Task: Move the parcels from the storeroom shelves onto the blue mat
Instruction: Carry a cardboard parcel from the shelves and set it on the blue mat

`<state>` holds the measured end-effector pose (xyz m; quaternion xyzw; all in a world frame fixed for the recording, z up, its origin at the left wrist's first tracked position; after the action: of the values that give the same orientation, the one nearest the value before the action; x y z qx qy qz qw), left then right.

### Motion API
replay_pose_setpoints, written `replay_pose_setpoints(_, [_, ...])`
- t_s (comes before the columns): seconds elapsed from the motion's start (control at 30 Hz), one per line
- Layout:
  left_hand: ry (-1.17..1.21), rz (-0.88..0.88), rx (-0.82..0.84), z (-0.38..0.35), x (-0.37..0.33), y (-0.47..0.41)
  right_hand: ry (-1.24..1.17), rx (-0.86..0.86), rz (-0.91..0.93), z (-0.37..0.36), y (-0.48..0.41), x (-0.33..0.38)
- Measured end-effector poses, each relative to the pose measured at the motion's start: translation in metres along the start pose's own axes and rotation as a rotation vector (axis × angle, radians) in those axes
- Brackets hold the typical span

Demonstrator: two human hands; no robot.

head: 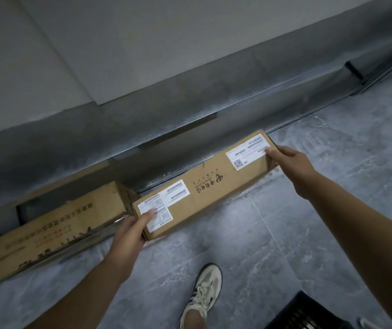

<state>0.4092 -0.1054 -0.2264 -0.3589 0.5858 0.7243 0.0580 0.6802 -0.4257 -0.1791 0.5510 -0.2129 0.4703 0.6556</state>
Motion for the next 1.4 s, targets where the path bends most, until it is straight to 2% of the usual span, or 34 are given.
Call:
replay_pose_setpoints(0.13, [0.024, -0.246, -0.075, 0.025, -0.063, 0.082, 0.067, -0.116, 0.139, 0.052, 0.082, 0.083])
replay_pose_setpoints(0.23, [0.031, -0.389, -0.057, 0.044, -0.110, 0.161, 0.019, -0.183, 0.207, 0.089, 0.169, 0.147])
replay_pose_setpoints(0.4, [-0.092, -0.659, 0.062, 0.063, -0.208, 0.305, -0.016, -0.214, 0.378, 0.141, 0.325, 0.262])
replay_pose_setpoints(0.5, [-0.180, -0.838, 0.070, 0.080, -0.263, 0.396, -0.013, -0.143, 0.481, 0.163, 0.405, 0.327])
replay_pose_setpoints(0.57, [-0.160, -0.966, 0.011, 0.099, -0.297, 0.458, 0.012, -0.110, 0.554, 0.180, 0.449, 0.369])
replay_pose_setpoints(0.67, [-0.135, -1.154, -0.067, 0.131, -0.337, 0.548, -0.012, -0.175, 0.703, 0.212, 0.507, 0.427])
replay_pose_setpoints(0.77, [-0.046, -1.259, 0.012, 0.148, -0.362, 0.620, -0.107, -0.217, 0.799, 0.240, 0.557, 0.471])
replay_pose_setpoints(0.9, [0.015, -1.433, 0.149, 0.147, -0.393, 0.705, -0.292, -0.021, 0.939, 0.244, 0.612, 0.529])
replay_pose_setpoints(1.0, [0.078, -1.514, 0.175, 0.149, -0.412, 0.754, -0.365, 0.124, 0.944, 0.235, 0.639, 0.564])
replay_pose_setpoints(1.07, [0.079, -1.556, 0.146, 0.151, -0.424, 0.779, -0.405, 0.228, 0.964, 0.231, 0.657, 0.586])
replay_pose_setpoints(1.17, [0.058, -1.597, 0.060, 0.158, -0.441, 0.811, -0.397, 0.280, 1.029, 0.235, 0.681, 0.615])
replay_pose_setpoints(1.27, [0.179, -1.580, -0.067, 0.174, -0.455, 0.833, -0.309, 0.300, 1.132, 0.235, 0.703, 0.643])
replay_pose_setpoints(1.4, [0.327, -1.560, -0.122, 0.188, -0.467, 0.859, -0.302, 0.423, 1.235, 0.234, 0.720, 0.664])
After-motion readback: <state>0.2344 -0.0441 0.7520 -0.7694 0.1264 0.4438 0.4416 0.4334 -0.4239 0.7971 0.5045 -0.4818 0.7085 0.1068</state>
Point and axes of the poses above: each hand's wrist, its own y-axis away from the middle knuckle, its own z-axis out of the back of the hand, x = y × z, the point moved 10 cm from there along -y, towards the middle knuckle, and after that the axes turned 4 degrees about -y, right-handed, at the moved point
